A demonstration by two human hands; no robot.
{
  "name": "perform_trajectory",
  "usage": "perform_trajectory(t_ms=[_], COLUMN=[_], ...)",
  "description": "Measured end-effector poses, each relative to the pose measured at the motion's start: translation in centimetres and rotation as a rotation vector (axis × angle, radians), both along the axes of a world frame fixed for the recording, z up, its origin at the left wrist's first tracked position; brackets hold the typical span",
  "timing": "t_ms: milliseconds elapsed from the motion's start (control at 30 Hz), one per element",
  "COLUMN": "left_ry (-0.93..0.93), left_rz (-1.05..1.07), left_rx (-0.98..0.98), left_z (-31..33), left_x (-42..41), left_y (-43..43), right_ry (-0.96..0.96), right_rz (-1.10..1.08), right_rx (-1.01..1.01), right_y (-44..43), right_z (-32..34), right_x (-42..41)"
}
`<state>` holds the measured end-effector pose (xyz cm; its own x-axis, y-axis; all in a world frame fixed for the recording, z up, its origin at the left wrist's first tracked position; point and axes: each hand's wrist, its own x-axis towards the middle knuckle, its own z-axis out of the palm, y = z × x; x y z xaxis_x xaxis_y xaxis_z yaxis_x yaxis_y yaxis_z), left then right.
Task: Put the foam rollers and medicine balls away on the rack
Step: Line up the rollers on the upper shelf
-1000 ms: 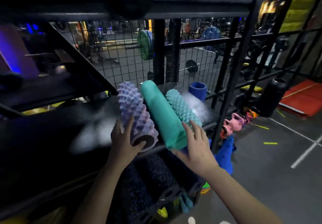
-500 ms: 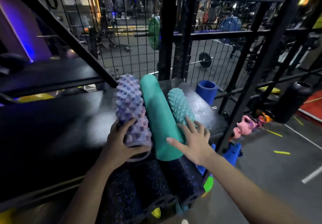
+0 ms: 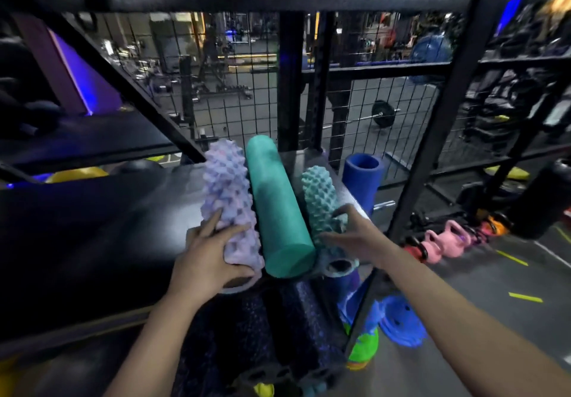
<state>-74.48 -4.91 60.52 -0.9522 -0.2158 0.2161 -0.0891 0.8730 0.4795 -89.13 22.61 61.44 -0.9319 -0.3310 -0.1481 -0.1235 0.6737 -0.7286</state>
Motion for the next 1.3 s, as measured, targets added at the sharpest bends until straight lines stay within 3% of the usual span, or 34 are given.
perform_trajectory(t_ms=[133, 333, 400, 967, 1100, 1167, 1300], left_ry=[0.006, -0.122, -0.145, -0.165, -0.156, -0.155, -0.145], left_rz=[0.047, 0.112, 0.122, 0.106, 0.106, 0.107, 0.11], left_rx=[0.007, -0.242, -0.277, -0.244, -0.243, -0.25, -0.246], left_z=[-0.2, 2.1, 1.9, 1.9, 1.8, 1.7, 1.6], left_x=[-0.9, -3.0, -3.1, -2.6, -2.7, -2.7, -2.6], left_y=[2.0, 5.7, 6.4, 5.8, 5.7, 5.7, 5.8], right_ry=[0.081, 0.212, 0.213, 0.239, 0.3, 0.429, 0.508], right_rz=[-0.07, 0.101, 0.059, 0.016, 0.022, 0.096, 0.556], right_rx=[-0.107, 0.159, 0.127, 0.087, 0.228, 0.312, 0.216], right_y=[1.9, 2.2, 2.4, 1.5, 0.9, 0.9, 0.7], right_z=[1.4, 1.2, 0.3, -1.2, -1.7, -1.0, 1.0], right_x=[-3.4, -5.8, -6.2, -5.7, -4.8, -4.4, -3.5])
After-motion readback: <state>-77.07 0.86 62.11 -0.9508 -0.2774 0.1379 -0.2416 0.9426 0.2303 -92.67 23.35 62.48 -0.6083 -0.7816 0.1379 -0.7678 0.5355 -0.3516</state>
